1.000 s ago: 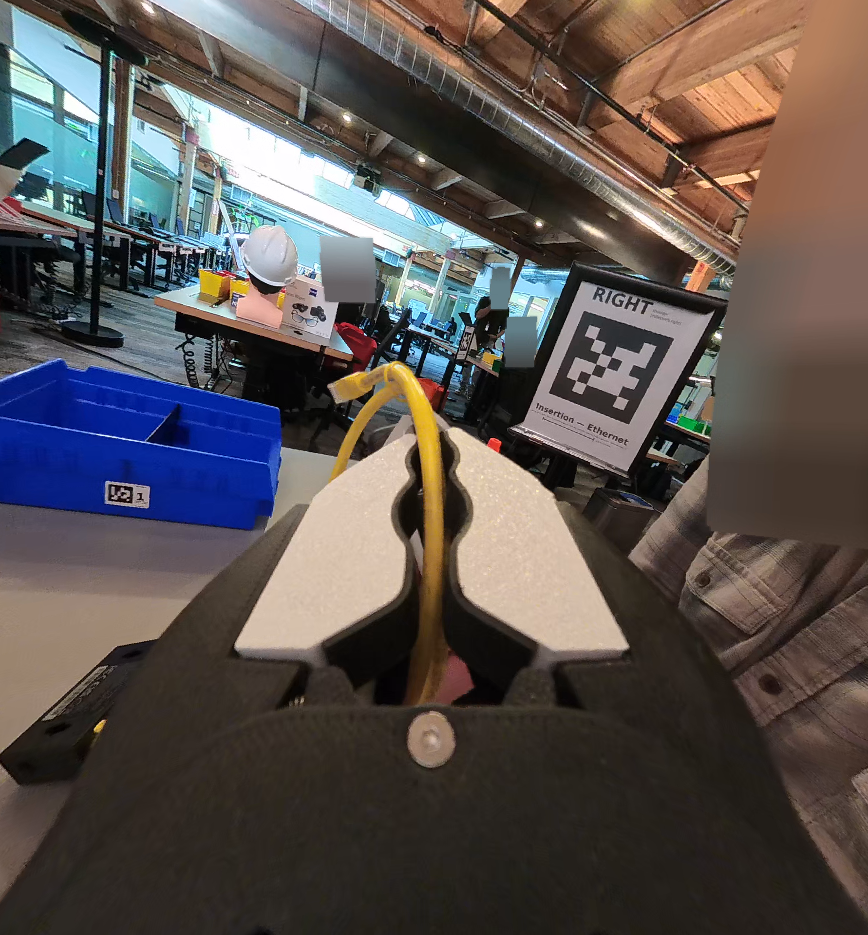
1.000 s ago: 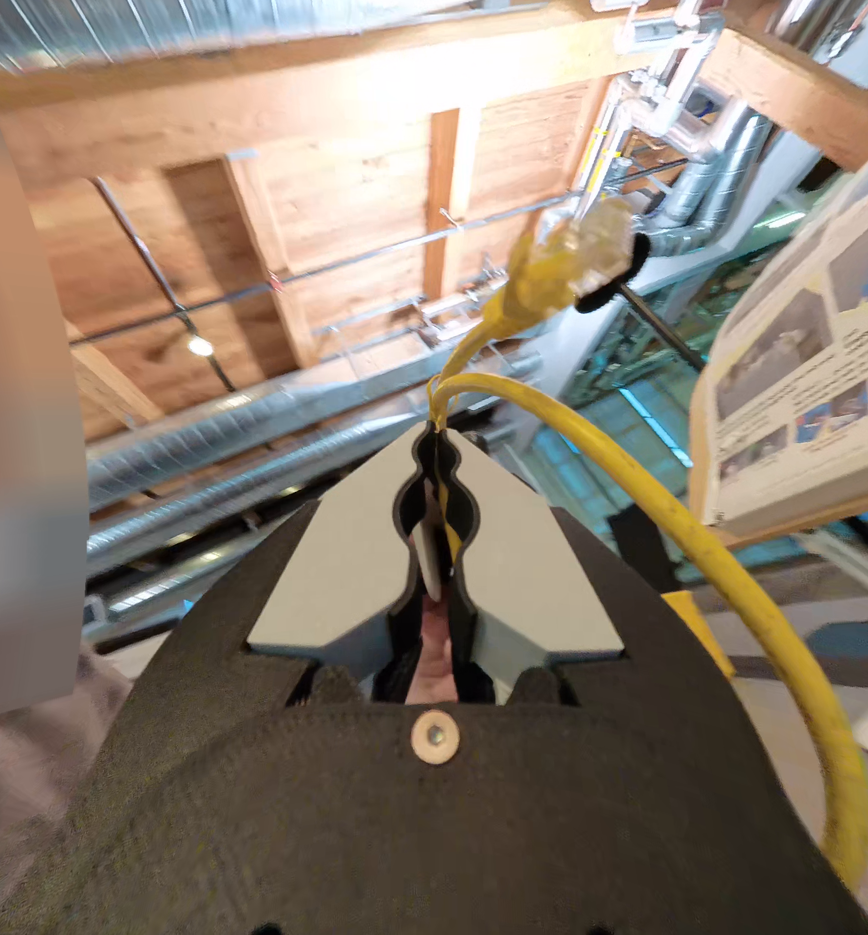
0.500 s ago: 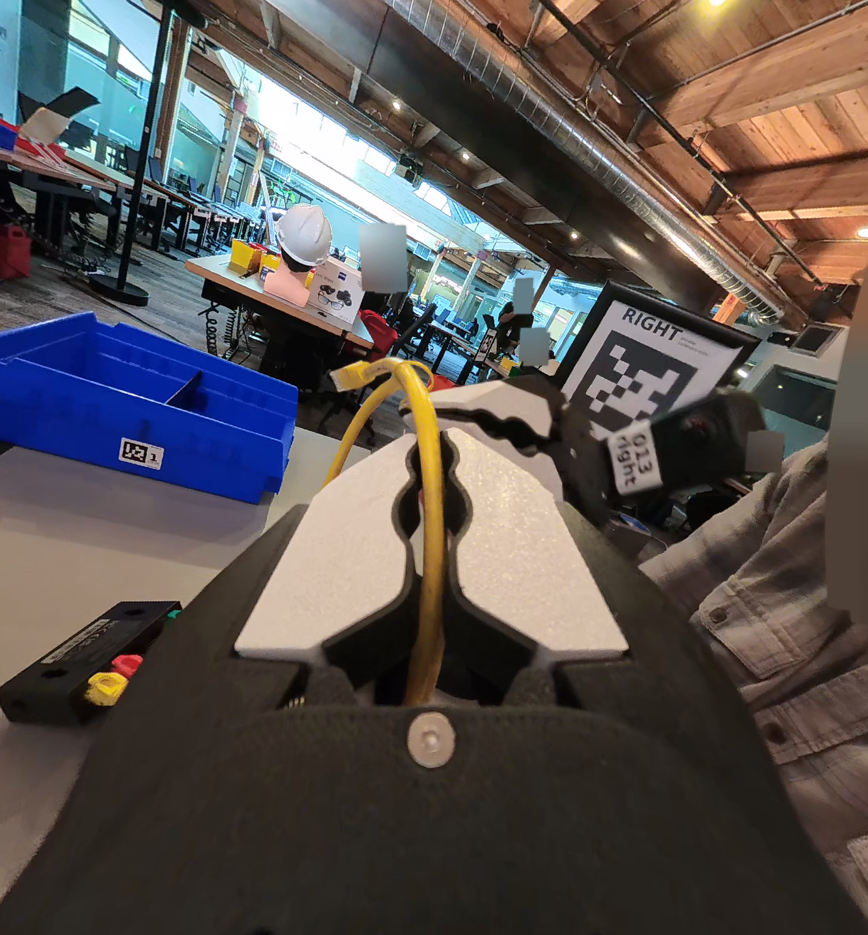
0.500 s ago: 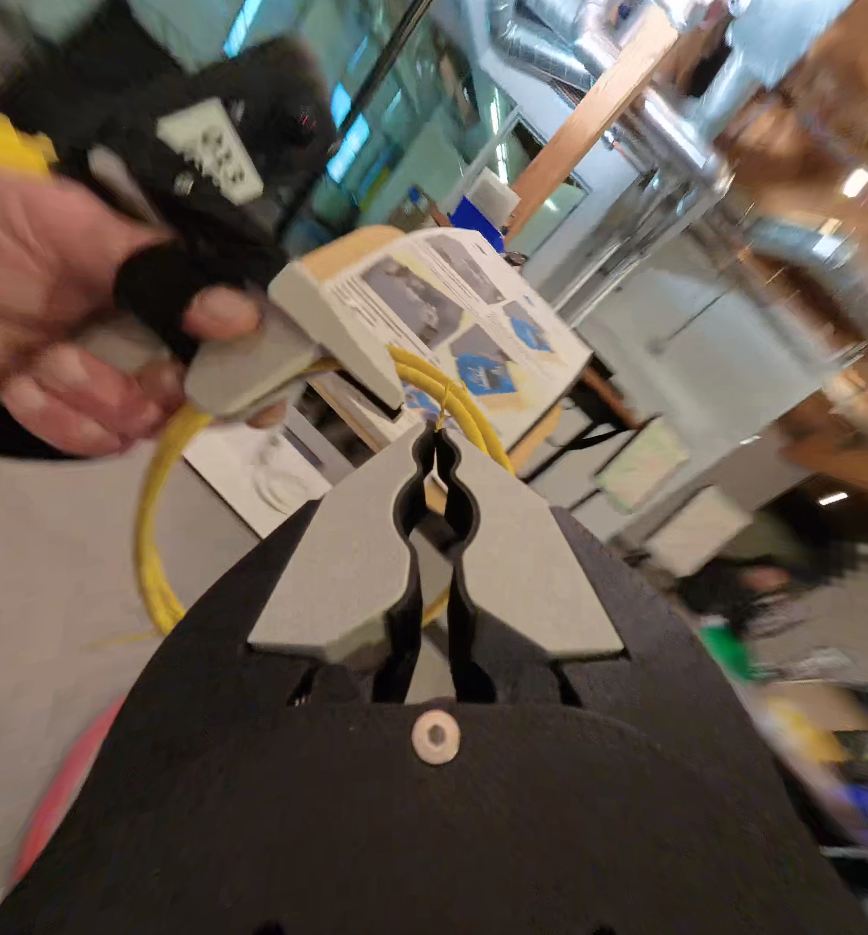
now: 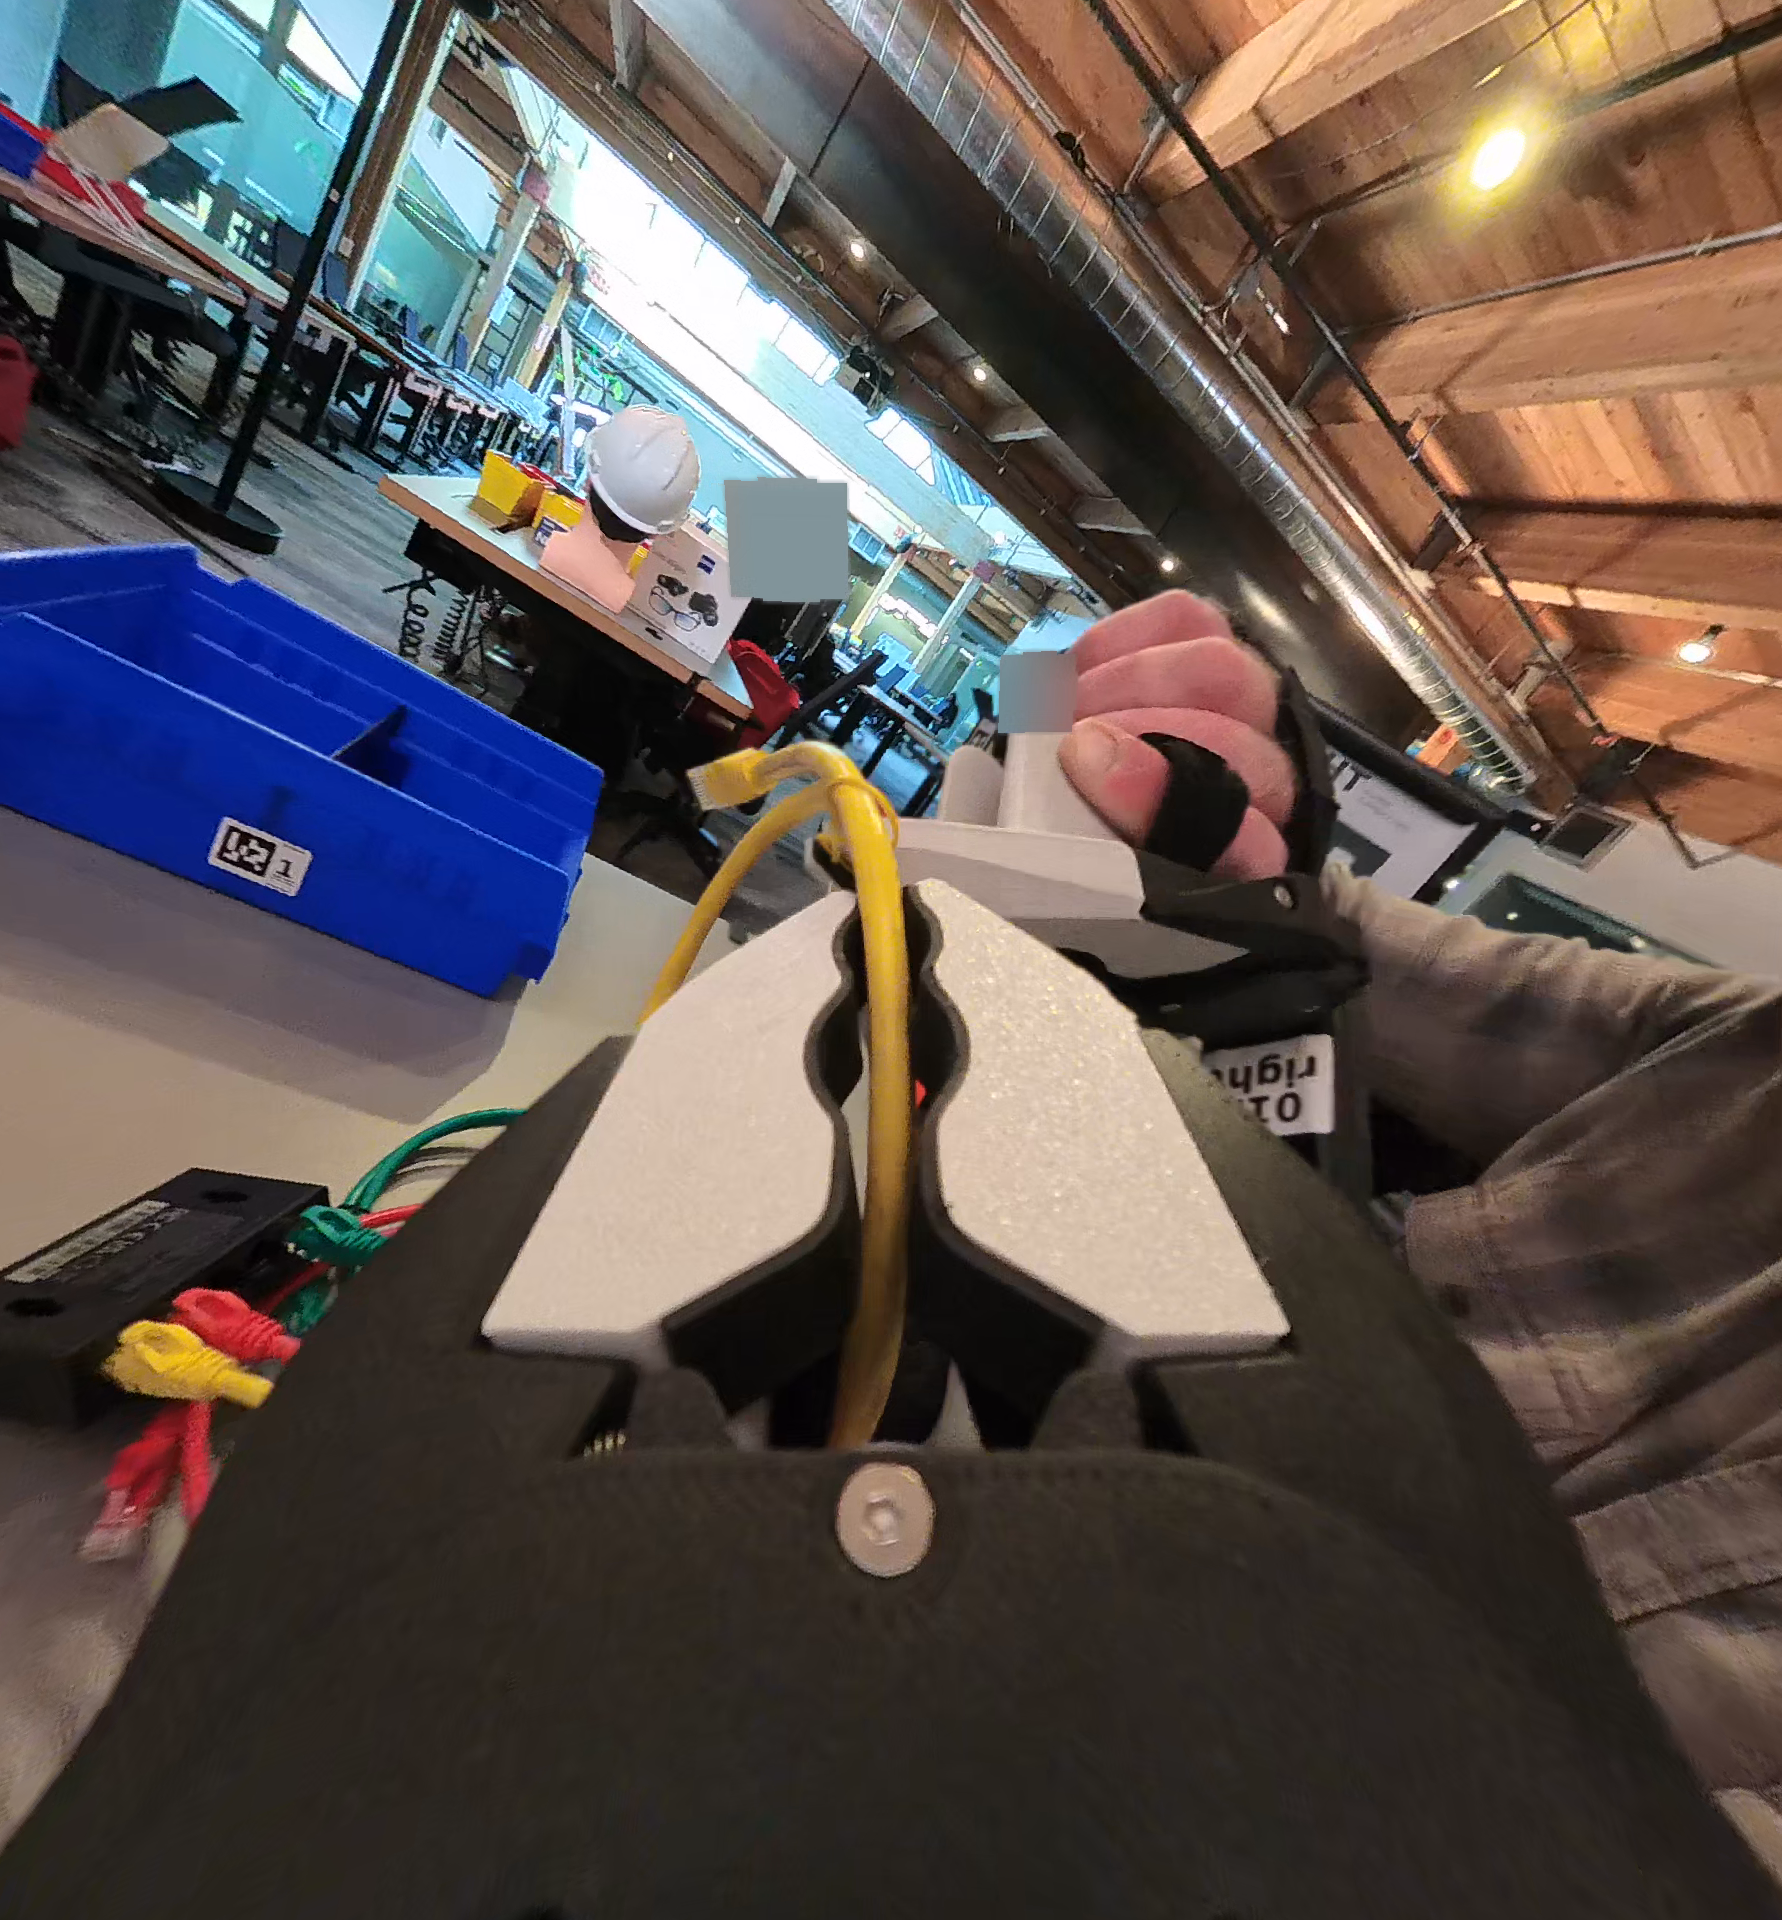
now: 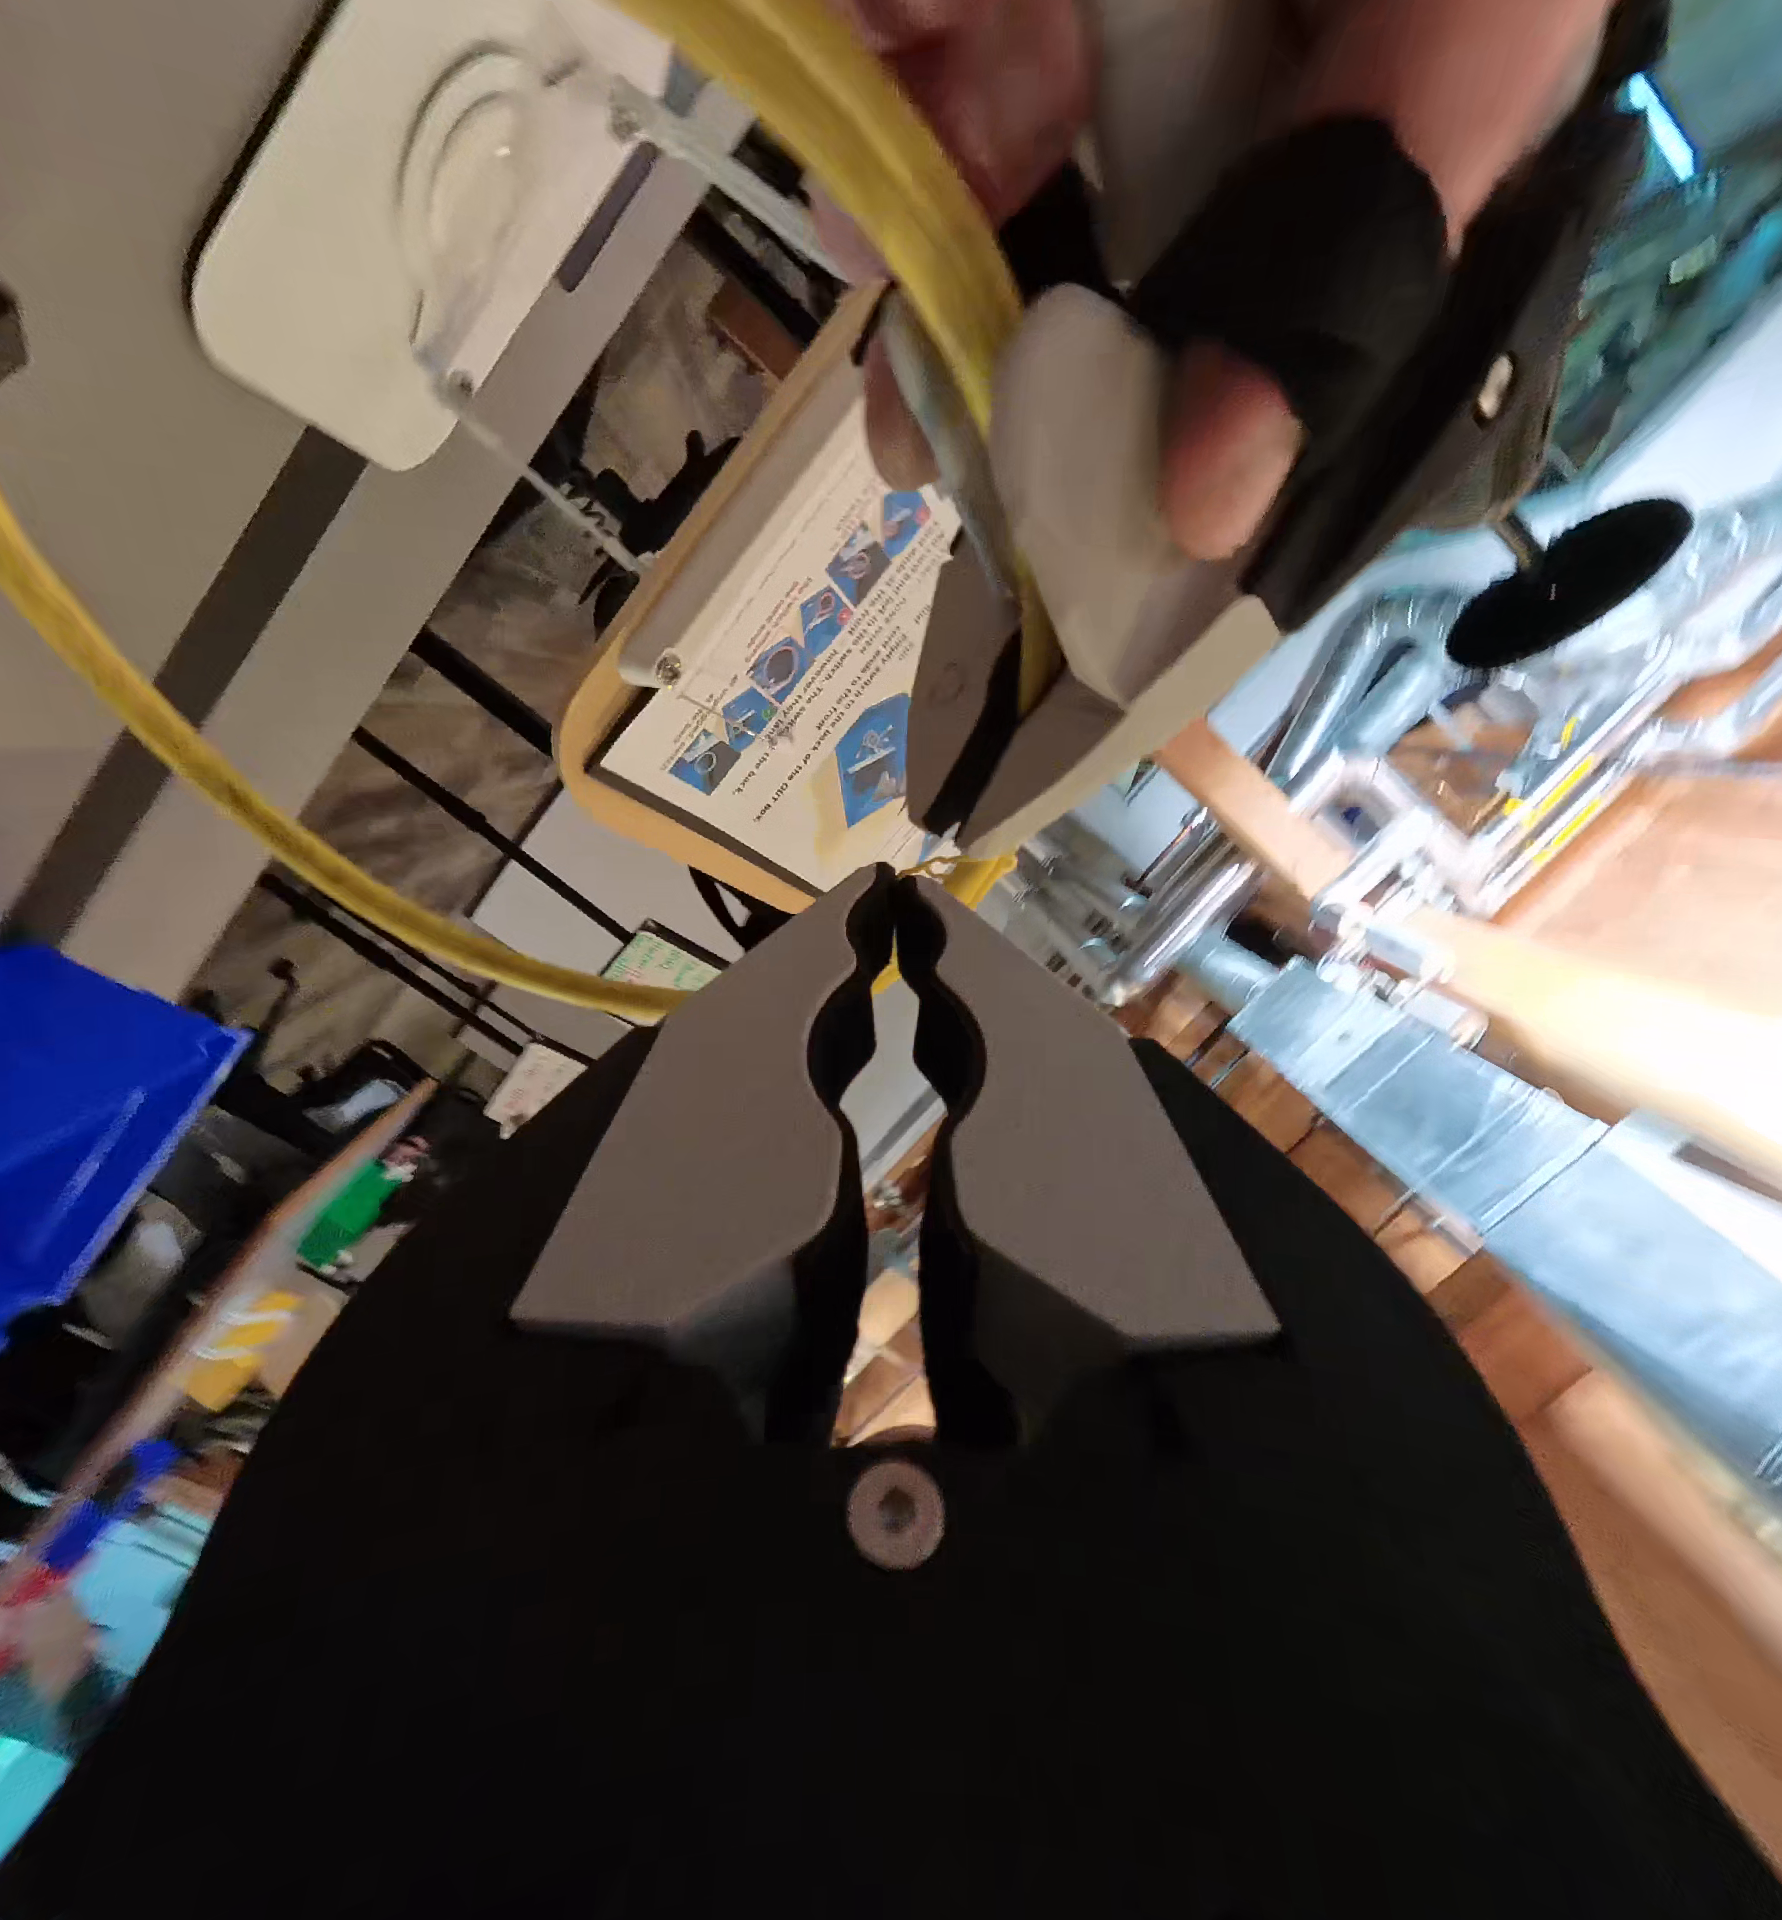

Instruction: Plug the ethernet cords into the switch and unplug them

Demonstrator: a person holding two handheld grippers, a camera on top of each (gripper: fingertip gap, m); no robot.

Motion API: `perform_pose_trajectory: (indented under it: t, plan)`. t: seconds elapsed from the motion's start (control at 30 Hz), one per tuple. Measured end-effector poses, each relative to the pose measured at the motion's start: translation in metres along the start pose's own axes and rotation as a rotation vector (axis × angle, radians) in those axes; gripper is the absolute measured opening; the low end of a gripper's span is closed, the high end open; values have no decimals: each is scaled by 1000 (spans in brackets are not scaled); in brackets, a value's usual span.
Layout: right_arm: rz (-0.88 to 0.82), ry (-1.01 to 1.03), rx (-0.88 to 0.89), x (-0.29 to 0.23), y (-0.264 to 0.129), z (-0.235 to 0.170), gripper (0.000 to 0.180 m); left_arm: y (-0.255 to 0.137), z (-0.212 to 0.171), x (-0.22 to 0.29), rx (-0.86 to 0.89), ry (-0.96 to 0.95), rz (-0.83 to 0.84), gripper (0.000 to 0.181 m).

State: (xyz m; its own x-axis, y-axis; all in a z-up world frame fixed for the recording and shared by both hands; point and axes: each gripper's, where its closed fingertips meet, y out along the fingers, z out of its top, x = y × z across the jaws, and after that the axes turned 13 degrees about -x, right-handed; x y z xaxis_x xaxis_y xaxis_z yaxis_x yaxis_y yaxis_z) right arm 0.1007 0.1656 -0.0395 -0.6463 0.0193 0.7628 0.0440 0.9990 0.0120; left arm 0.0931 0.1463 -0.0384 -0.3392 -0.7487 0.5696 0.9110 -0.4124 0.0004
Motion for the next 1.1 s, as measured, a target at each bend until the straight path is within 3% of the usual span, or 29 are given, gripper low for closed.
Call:
perform_pose_trajectory:
  t: [0.23,0.3,0.37,0.43,0.57,0.6,0.7,0.9,0.97,1.1]
  plan:
    - [-28,-374,39,-28,14,13,0,7,-9,-26,46,-141,-51,4]
    - [36,-309,37,-27,18,9,6,3,-5,-28,81,-140,-56,4]
    - [83,-169,40,-16,16,6,40,-7,2,-27,106,-123,-44,4]
    - [90,-52,25,-5,12,-4,39,-18,10,-21,134,-80,-46,4]
    - [376,503,77,-6,-2,-11,40,-26,16,-9,137,13,-42,4]
    - [472,680,150,-6,-11,-3,30,-26,16,-6,133,32,-48,5]
    - [659,1227,403,13,-33,14,25,-26,17,4,134,113,-55,5]
    - [882,2254,950,29,-42,5,22,-24,17,24,129,275,-58,4]
    - [908,2446,1136,30,-41,4,27,-22,16,30,122,331,-57,5]
    - [886,2635,1498,46,-46,-2,23,-18,12,41,105,429,-49,4]
